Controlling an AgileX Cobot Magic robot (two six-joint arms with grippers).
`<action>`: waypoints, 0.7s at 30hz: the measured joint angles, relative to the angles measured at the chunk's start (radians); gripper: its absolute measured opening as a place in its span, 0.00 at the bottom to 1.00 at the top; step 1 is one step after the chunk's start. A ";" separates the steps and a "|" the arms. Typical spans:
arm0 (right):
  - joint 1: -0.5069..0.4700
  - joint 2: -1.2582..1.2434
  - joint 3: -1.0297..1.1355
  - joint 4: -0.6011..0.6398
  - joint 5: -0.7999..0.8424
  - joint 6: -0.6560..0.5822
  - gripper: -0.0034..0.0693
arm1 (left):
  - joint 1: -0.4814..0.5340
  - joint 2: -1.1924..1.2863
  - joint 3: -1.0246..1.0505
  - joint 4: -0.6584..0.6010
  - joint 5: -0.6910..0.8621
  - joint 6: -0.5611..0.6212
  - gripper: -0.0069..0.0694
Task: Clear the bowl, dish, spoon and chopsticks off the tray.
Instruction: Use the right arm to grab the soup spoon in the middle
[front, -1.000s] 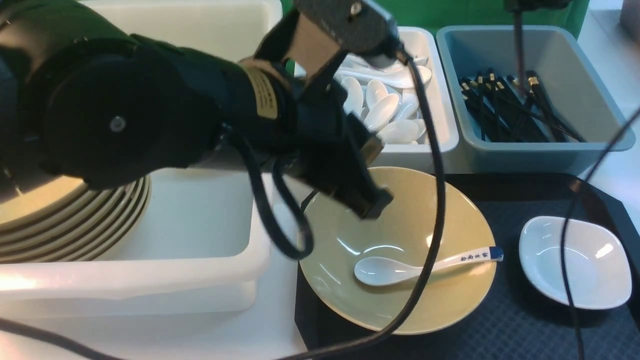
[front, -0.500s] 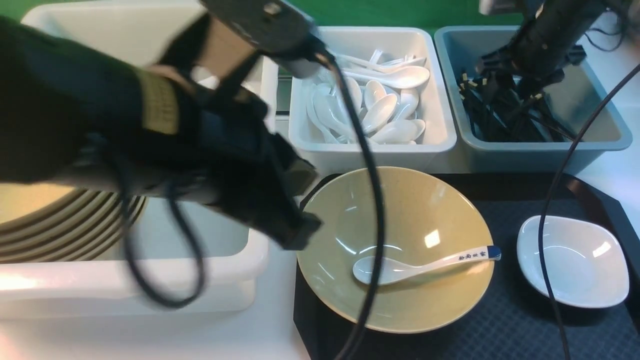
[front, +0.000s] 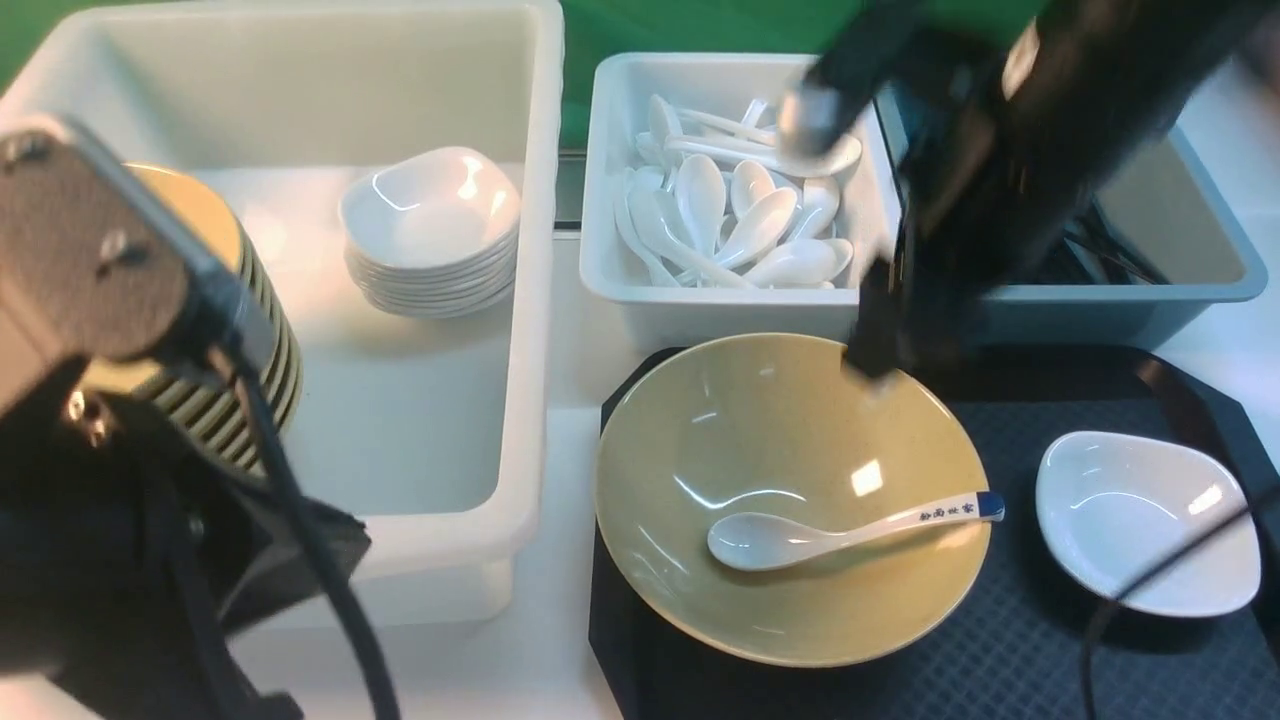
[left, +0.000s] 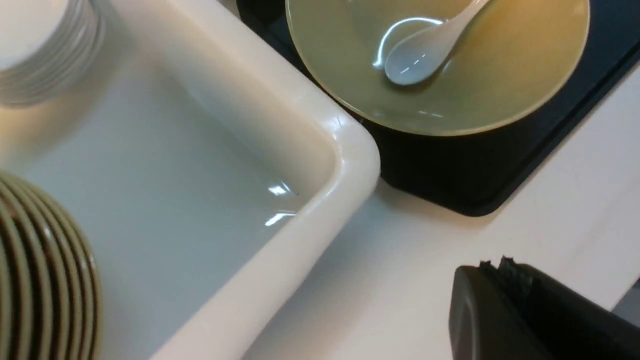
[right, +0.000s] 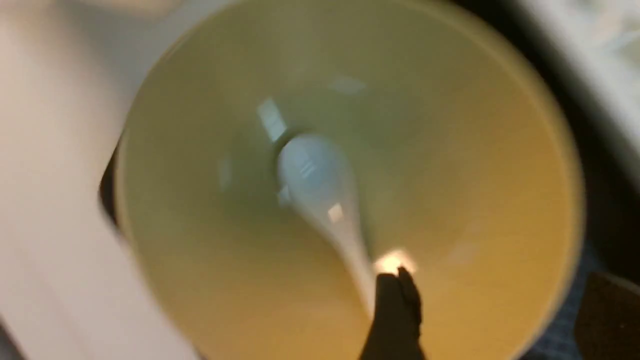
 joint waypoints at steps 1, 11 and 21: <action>0.025 -0.001 0.045 -0.002 -0.001 -0.058 0.72 | 0.000 -0.009 0.024 -0.009 -0.030 0.000 0.08; 0.059 0.157 0.118 -0.120 -0.087 -0.210 0.72 | 0.000 -0.014 0.090 -0.052 -0.099 0.038 0.08; 0.067 0.268 0.119 -0.151 -0.068 -0.213 0.68 | 0.000 -0.014 0.090 -0.055 -0.099 0.084 0.08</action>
